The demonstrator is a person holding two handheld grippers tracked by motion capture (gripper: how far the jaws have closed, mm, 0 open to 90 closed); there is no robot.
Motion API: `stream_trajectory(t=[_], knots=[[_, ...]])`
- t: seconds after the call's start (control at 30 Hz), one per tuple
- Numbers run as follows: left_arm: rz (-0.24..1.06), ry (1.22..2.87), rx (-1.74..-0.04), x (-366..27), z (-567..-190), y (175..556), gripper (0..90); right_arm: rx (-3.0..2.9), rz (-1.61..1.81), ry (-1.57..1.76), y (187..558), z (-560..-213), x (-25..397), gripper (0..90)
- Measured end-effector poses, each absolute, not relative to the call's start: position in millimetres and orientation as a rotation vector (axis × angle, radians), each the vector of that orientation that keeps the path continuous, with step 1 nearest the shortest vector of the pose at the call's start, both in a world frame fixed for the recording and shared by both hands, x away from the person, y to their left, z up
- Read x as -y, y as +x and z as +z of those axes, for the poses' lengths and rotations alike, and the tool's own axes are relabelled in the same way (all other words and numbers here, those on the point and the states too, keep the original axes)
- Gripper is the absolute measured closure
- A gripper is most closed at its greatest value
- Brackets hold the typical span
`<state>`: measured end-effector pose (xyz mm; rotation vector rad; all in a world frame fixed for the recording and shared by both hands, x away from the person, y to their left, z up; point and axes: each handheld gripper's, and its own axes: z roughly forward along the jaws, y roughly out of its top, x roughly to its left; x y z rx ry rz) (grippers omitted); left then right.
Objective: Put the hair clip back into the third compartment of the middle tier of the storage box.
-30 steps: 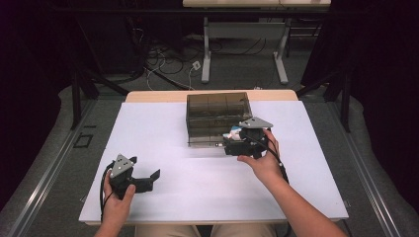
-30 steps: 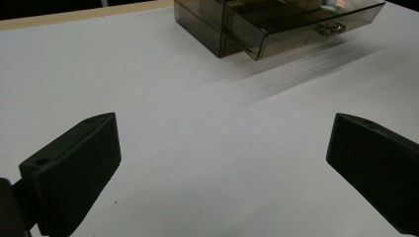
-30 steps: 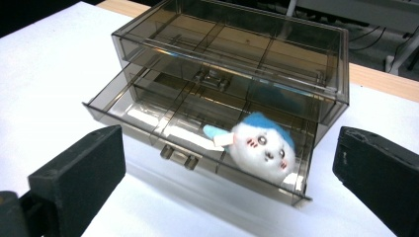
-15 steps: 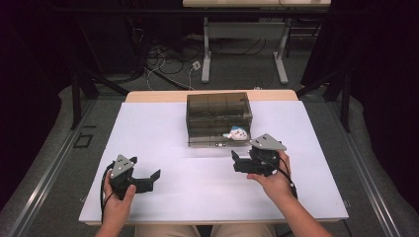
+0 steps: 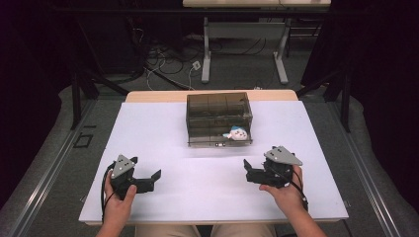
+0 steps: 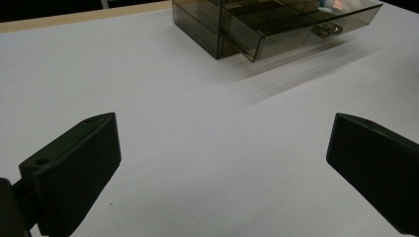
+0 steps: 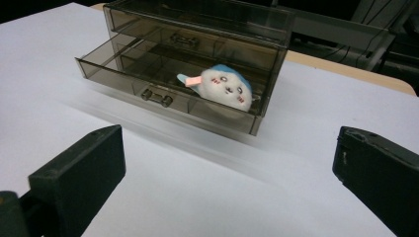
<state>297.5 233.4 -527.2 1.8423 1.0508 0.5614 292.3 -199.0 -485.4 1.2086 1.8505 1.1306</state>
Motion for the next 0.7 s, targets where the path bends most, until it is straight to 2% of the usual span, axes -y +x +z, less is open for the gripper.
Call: stream_trajectory(t=[0.7], knots=[[0.554, 1.846, -1.049, -234, -526, 298, 0.3, -1.737, 1.150, 1.470, 305, -512, 247, 1.0]])
